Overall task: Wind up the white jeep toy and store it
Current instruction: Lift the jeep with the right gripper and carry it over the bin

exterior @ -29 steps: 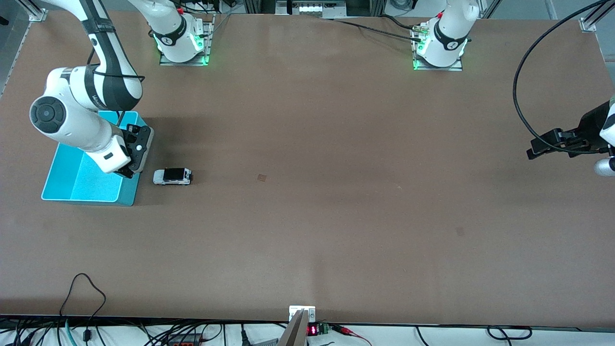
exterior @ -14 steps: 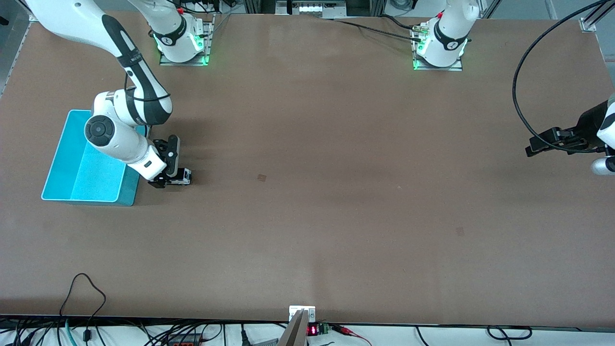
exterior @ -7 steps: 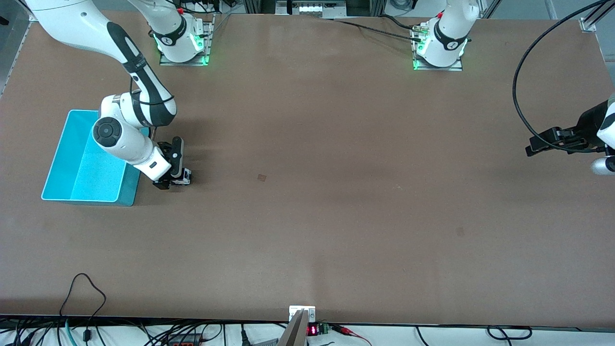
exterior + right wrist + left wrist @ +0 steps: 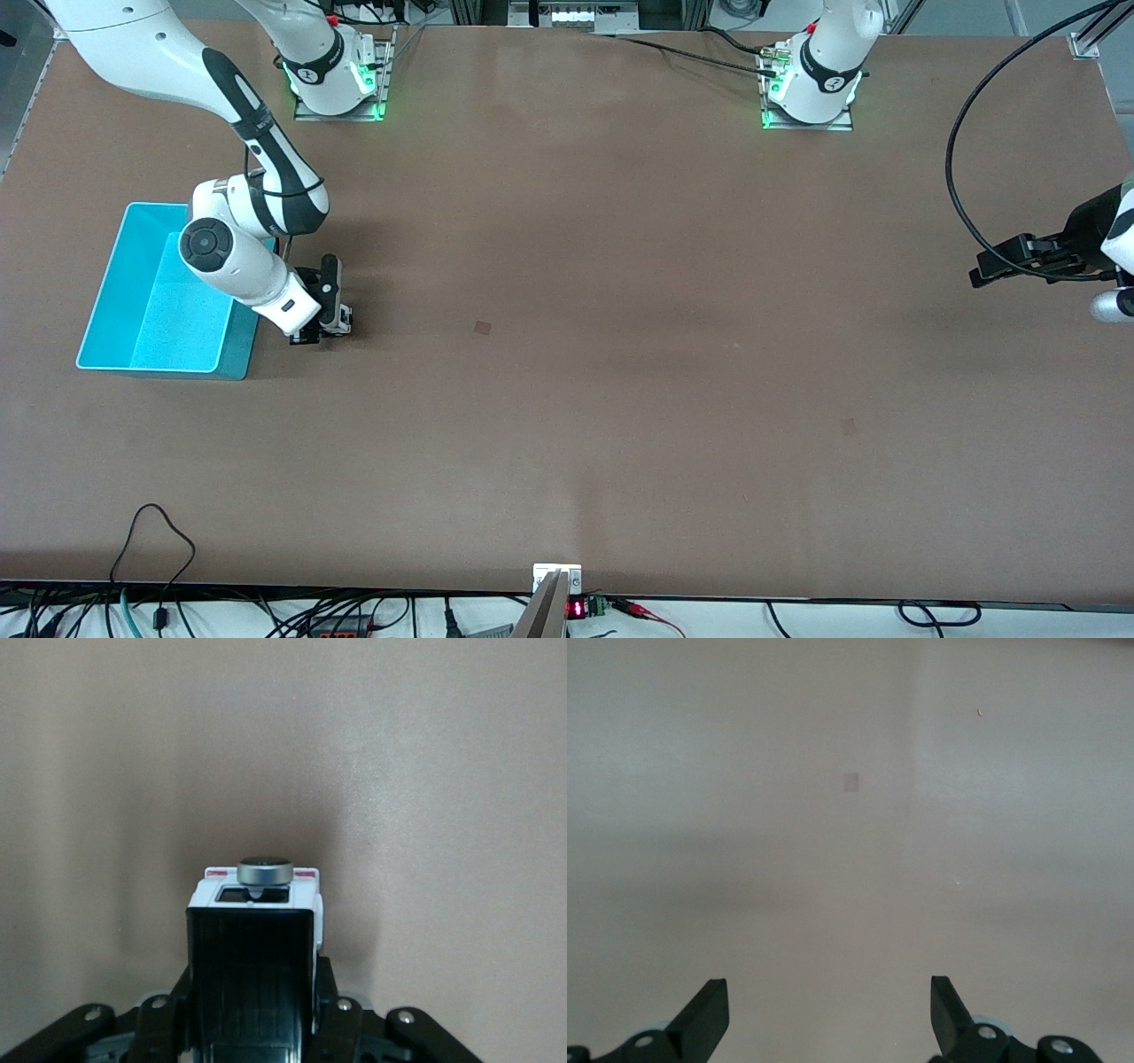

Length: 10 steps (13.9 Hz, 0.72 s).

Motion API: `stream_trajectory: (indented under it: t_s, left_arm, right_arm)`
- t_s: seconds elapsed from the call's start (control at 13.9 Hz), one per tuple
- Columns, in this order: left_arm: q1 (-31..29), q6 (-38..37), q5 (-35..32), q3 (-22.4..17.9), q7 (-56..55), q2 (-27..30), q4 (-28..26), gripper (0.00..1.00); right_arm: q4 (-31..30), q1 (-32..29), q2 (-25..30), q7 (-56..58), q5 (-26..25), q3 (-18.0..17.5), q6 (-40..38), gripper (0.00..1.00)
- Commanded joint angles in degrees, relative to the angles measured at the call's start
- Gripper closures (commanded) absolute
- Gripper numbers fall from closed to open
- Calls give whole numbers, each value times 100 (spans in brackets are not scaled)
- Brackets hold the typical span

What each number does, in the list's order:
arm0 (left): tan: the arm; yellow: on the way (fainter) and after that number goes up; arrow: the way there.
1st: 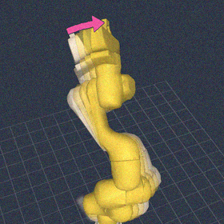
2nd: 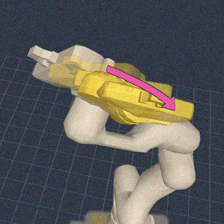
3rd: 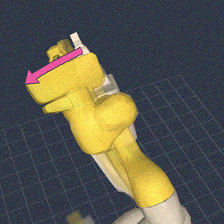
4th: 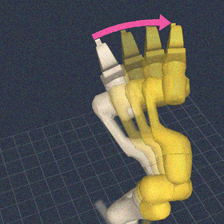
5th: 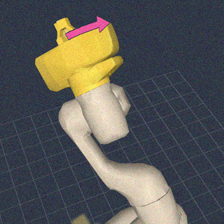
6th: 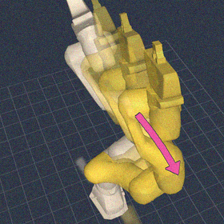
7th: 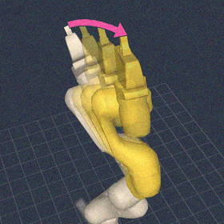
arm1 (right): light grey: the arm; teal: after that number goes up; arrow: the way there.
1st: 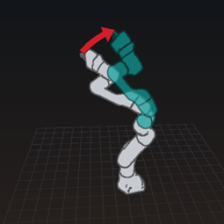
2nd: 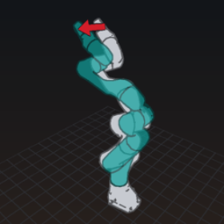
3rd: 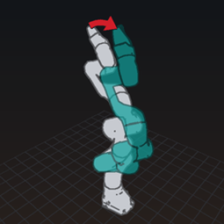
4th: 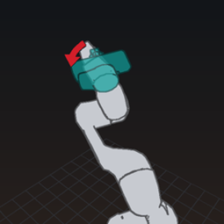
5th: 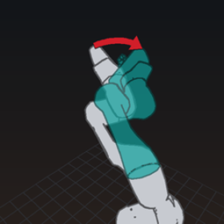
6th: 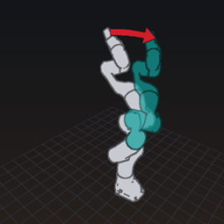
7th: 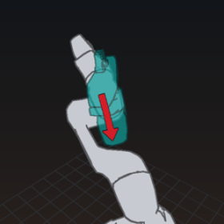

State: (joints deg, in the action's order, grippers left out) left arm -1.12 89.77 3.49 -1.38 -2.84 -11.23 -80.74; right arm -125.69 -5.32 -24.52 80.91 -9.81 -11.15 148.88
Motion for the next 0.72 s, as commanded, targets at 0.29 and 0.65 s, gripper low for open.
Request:
stream_trajectory:
  t_s: [0.29, 0.65]
  left_arm:
    - [51, -30, -111, -38, 56, 104, -64, 0]
    - [51, 5, -111, -38, 56, 104, -64, 0]
  right_arm:
    - [44, -74, 754, -654, -82, -10, -463, 100]
    - [97, -390, 1555, -1717, -56, 156, -887, 100]
